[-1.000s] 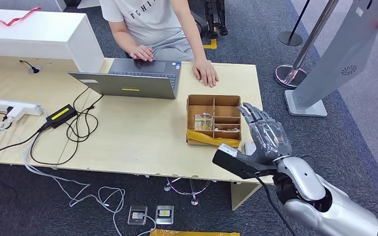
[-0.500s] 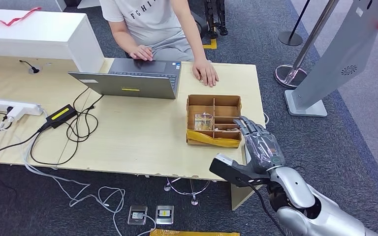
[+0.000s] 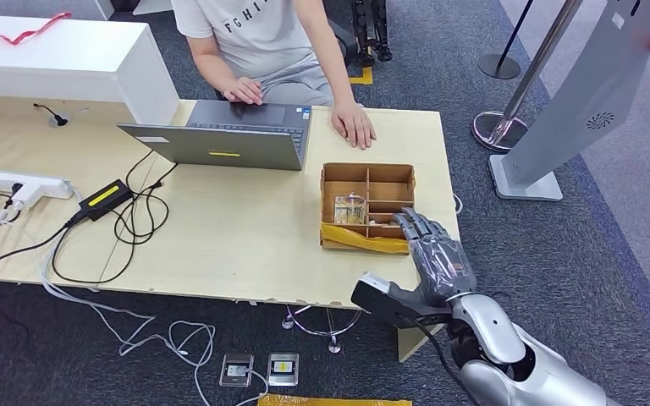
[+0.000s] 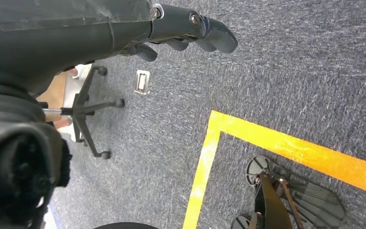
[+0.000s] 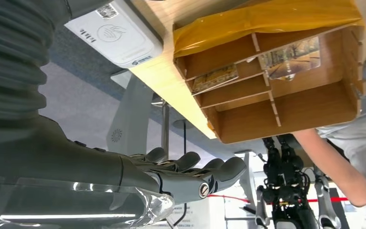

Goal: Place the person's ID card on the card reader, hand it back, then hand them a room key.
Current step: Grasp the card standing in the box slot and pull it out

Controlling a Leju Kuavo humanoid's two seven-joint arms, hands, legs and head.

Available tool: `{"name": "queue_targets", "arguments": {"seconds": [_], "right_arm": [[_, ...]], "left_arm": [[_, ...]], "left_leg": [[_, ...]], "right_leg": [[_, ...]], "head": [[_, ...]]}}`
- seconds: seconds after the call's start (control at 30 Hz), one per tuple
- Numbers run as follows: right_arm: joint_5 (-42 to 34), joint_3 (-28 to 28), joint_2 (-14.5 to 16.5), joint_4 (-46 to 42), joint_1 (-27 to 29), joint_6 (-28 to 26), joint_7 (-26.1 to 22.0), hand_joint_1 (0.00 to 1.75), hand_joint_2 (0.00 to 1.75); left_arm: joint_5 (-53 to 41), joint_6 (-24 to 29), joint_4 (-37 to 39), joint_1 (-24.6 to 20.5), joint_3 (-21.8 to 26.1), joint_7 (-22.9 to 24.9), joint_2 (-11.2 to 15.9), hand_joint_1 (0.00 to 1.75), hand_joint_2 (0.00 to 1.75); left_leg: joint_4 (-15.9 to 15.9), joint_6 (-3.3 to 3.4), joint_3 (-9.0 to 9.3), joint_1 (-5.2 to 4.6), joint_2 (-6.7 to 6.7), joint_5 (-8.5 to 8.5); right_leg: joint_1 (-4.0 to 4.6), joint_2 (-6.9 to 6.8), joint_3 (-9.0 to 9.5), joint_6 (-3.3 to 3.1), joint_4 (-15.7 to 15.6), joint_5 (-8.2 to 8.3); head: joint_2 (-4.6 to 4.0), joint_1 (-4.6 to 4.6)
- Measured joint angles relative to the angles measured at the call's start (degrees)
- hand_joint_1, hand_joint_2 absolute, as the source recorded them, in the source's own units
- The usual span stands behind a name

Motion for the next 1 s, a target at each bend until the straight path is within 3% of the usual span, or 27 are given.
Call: {"name": "queue_targets", "arguments": {"seconds": [1.0], "right_arm": [[4.92,-5.05,11.22,18.18,-1.23,-4.11,-6.85,0.0,1.75]], "left_arm": [[-0.46,-0.62,0.0,-0.64,-1.37,1.09,0.02,0.0,0.0]], "left_leg": [[0.0,0.0,-0.01,0.0,-0.01,0.0]], "right_leg": [[0.0,-0.01,0.01,0.0,0.01,0.0]], "head": [[0.0,0.01]]}}
